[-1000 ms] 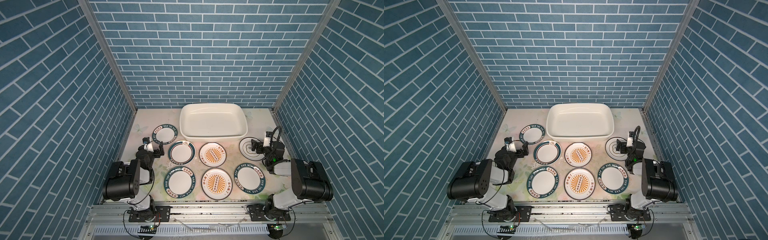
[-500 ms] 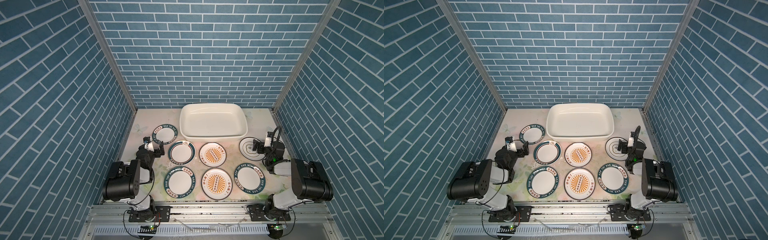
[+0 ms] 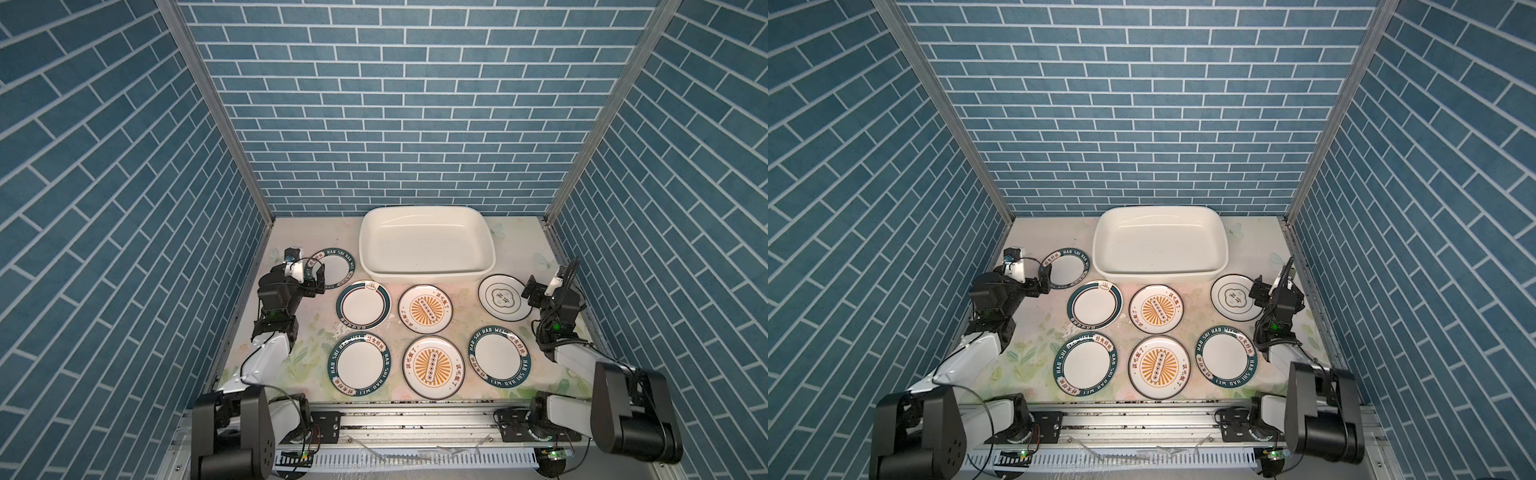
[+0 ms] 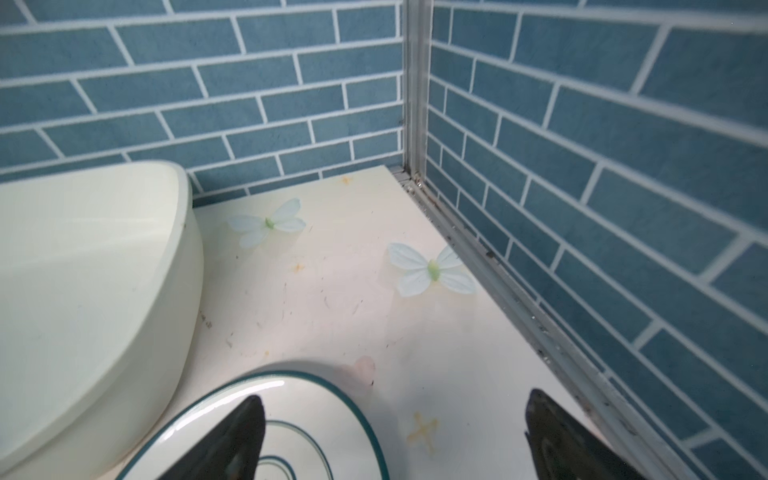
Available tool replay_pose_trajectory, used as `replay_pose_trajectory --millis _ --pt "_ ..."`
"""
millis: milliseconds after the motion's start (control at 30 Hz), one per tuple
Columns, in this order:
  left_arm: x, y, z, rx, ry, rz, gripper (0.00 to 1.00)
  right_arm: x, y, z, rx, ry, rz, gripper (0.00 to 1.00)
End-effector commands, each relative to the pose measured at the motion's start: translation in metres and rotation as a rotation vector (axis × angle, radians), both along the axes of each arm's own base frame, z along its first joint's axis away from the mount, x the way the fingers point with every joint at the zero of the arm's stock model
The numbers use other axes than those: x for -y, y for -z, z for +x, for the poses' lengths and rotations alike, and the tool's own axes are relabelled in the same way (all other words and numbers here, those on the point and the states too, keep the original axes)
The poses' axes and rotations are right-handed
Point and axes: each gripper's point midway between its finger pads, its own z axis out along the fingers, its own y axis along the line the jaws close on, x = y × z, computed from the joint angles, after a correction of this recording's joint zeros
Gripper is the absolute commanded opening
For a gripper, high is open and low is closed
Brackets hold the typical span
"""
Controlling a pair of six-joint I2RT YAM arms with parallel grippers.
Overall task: Place the plates into the plastic bin on the countertop
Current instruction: 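Lower the right gripper onto the small white quatrefoil-logo plate's rim while the left arm rises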
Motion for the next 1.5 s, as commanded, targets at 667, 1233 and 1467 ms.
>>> replay_pose_trajectory --millis 667,1233,1467 --pt "0.034 -0.013 -0.066 -0.679 0.199 -0.078 1.00 -0.036 0.001 -0.103 -0.663 0.150 0.512 0.97" --pt "0.111 -0.064 -0.059 -0.643 0.418 -0.242 1.00 -0.073 0.085 -0.114 -0.919 0.067 0.723 0.89" --pt "0.118 -0.051 -0.052 -0.679 0.426 -0.251 1.00 -0.065 0.097 -0.103 -0.872 0.104 0.797 0.86"
